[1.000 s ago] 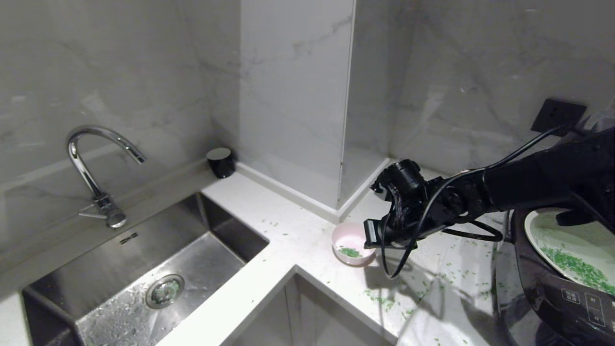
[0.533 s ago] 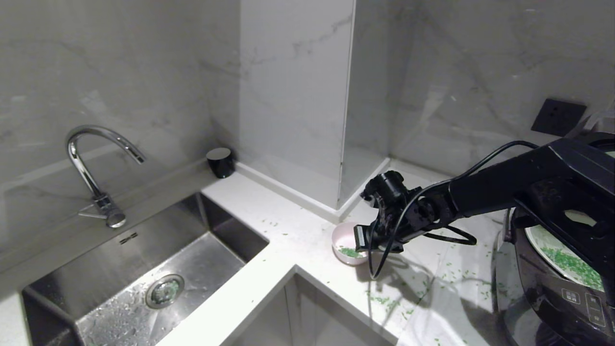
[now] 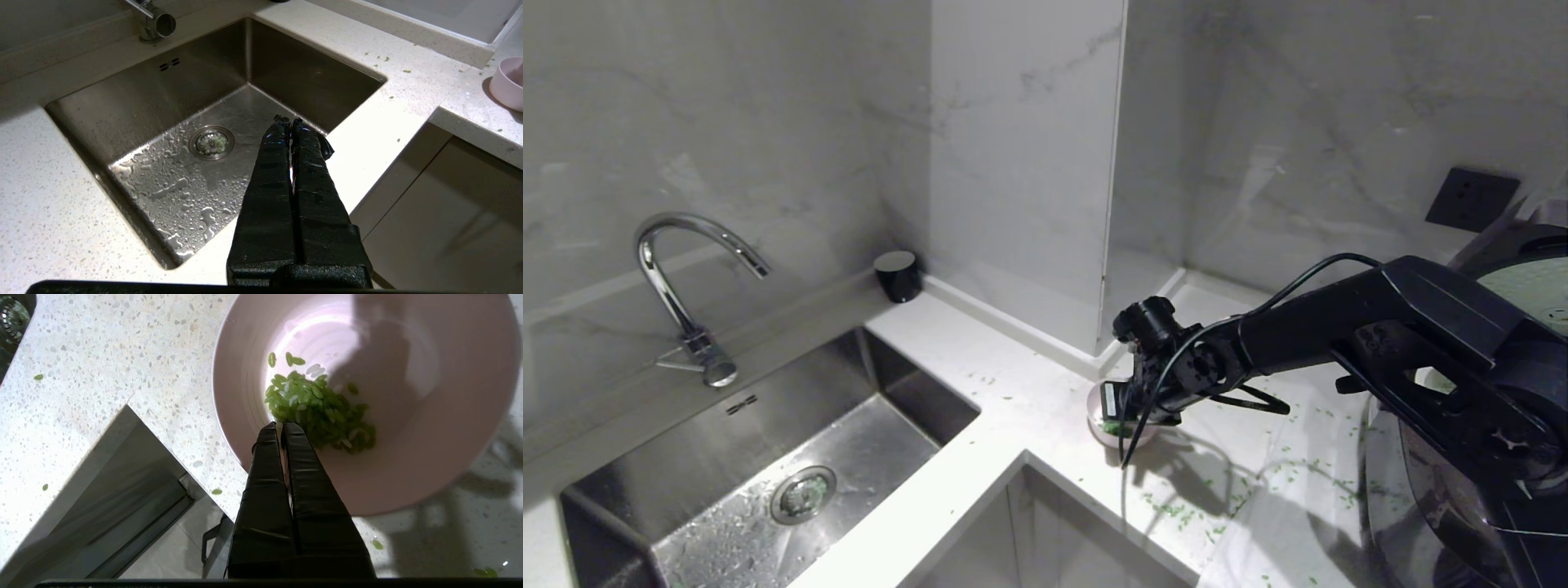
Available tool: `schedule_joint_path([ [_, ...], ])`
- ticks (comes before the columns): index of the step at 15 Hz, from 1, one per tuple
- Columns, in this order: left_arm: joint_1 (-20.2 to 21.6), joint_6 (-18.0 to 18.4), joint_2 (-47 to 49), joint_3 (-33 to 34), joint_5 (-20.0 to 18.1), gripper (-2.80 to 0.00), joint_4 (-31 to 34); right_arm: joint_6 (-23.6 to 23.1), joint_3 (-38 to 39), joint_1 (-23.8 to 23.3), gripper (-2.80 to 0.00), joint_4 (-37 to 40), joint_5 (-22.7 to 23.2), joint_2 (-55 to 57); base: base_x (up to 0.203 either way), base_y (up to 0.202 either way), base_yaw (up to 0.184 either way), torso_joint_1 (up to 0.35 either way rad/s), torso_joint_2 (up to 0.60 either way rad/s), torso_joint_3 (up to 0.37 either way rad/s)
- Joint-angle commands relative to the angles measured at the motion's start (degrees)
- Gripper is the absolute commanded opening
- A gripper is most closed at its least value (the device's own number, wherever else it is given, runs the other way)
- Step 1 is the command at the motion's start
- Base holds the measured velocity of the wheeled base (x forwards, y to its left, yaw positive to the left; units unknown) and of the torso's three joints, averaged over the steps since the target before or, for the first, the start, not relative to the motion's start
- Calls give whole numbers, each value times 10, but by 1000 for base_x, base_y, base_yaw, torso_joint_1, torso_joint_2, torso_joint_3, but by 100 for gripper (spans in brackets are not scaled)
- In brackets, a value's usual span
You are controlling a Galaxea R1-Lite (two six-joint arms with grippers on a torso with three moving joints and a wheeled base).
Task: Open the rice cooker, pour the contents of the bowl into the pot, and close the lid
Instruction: Turn on the tap
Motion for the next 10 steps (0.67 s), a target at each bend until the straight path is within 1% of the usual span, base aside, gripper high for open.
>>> schedule_joint_path([
  [1, 0, 0, -1, 0, 0, -280, 1, 2, -11, 10, -280, 1, -6, 12, 0, 0, 0, 0, 0, 0],
  [6, 0, 0, -1, 0, 0, -280, 1, 2, -13, 12, -280, 1, -7, 17, 0, 0, 0, 0, 0, 0],
  [10, 0, -1, -1, 0, 0, -280, 1, 3, -36, 16, -280, 3, -8, 23, 0, 0, 0, 0, 0, 0],
])
